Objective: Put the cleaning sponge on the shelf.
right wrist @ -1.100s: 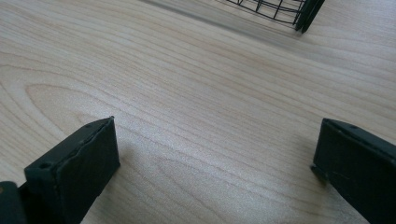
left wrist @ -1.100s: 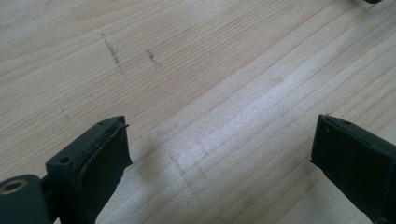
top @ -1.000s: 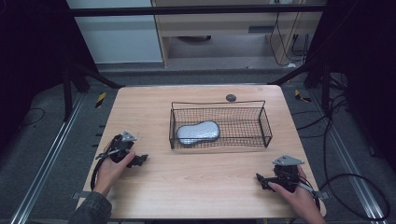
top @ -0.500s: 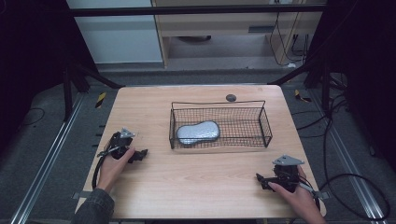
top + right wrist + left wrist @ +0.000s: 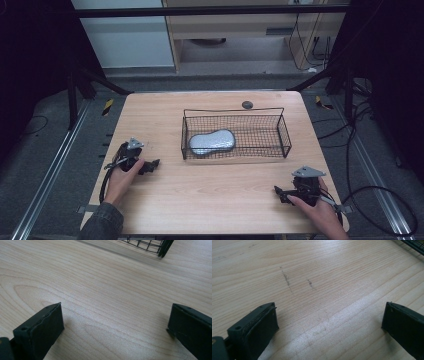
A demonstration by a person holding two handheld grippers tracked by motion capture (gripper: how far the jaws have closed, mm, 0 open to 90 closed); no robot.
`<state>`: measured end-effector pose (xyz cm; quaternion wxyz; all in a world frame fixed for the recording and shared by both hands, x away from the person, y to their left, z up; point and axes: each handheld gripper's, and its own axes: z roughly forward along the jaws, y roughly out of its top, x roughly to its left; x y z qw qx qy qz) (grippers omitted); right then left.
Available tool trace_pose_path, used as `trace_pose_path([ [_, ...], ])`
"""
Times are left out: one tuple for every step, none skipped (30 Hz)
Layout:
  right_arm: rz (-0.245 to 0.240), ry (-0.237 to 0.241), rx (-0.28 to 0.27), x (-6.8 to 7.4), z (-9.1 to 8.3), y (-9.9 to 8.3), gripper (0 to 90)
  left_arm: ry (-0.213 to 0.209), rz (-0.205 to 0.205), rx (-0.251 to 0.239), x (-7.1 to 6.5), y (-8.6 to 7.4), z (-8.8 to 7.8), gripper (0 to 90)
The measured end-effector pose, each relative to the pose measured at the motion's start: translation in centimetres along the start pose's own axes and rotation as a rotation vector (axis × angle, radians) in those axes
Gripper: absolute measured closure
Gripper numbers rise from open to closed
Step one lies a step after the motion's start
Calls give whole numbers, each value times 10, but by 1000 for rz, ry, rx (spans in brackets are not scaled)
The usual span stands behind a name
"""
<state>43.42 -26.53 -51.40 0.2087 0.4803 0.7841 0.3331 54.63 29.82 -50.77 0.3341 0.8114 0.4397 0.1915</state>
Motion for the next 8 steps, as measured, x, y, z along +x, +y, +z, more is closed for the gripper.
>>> trace_pose_path([
  [-2, 0, -1, 0, 0, 0, 3, 0, 0, 0, 0, 0, 0, 0],
  [-2, 0, -1, 0, 0, 0, 3, 0, 0, 0, 0, 0, 0, 0],
  [-3, 0, -1, 0, 0, 0, 3, 0, 0, 0, 0, 0, 0, 0],
  [-1, 0, 0, 0, 0, 0, 3, 0, 0, 0, 0, 0, 0, 0],
  [-3, 1, -1, 0, 0, 0, 3, 0, 1, 0, 0, 0, 0, 0],
  [-2, 1, 0, 0, 0, 0, 3, 0, 0, 0, 0, 0, 0, 0],
  [-3, 2, 0, 0, 0, 0, 3, 0, 0, 0, 0, 0, 0, 0],
  [-3, 3, 0, 0, 0, 0, 3, 0, 0, 0, 0, 0, 0, 0],
])
